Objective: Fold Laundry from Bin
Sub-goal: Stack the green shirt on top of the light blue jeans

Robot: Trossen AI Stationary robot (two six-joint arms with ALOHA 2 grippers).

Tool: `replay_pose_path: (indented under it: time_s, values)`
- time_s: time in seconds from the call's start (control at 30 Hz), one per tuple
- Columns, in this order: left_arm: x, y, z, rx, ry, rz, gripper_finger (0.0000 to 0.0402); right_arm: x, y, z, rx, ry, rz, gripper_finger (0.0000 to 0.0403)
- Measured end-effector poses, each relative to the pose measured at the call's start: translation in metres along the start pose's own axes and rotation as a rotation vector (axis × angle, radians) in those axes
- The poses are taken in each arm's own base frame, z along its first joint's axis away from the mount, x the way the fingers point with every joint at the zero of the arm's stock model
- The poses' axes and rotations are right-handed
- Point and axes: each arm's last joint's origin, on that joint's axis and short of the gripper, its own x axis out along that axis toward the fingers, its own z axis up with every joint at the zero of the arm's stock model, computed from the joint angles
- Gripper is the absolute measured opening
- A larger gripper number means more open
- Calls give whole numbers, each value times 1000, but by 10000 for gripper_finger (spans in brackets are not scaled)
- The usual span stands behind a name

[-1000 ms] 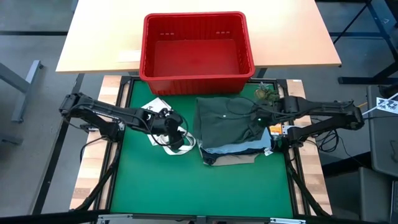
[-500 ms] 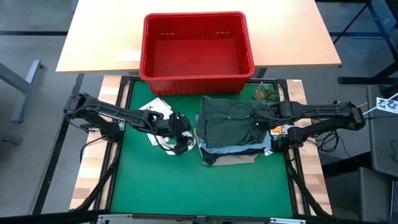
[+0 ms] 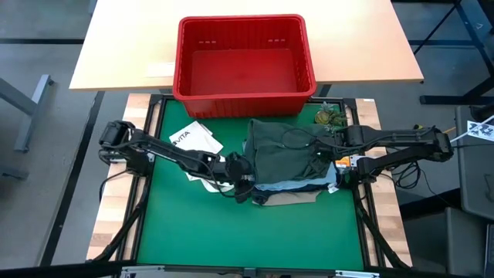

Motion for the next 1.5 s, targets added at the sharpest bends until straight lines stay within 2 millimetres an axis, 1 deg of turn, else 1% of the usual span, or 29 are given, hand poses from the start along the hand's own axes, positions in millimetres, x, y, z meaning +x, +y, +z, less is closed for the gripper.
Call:
replay_pose_path:
  time_s: [0.2,0.27,0.37,0.5,0.53,0.57,0.63,0.7,0.83,0.93,1.03,1.1,1.23,1.4,1.5]
  values:
    - [18,-3,1,-24,-79,-20,192,0,0,0,-9,0,0,14]
    - [21,-1,3,-34,-118,13,179,0,0,0,-21,0,0,14]
    - [22,5,4,-38,-124,72,135,0,0,0,-28,0,1,14]
    - [23,9,3,-34,-98,94,33,0,0,0,-29,0,0,14]
    - [22,9,3,-32,-95,95,17,0,0,0,-29,-1,-1,14]
    - [22,9,2,-29,-88,98,11,0,0,0,-30,-1,-2,14]
    - [21,10,2,-25,-77,107,7,-1,-1,0,-31,-2,-1,14]
    - [15,11,1,-26,-59,119,4,-2,-2,-1,-36,-8,5,14]
    - [-4,12,2,-34,-29,141,2,-10,-8,-6,-37,-36,43,14]
    - [-12,12,0,-58,21,128,2,-18,-15,-11,-27,-64,82,14]
    - [-14,9,-4,-72,63,103,1,-26,-22,-17,-12,-95,124,14]
    - [-11,7,-8,-64,90,91,1,-29,-26,-20,9,-109,137,14]
    - [-9,7,-11,-56,121,94,4,-31,-30,-23,17,-112,141,14]
    - [-8,9,-12,-47,124,113,31,-29,-29,-23,17,-103,130,14]
    - [-8,10,-11,-49,121,117,56,-24,-28,-24,17,-101,129,14]
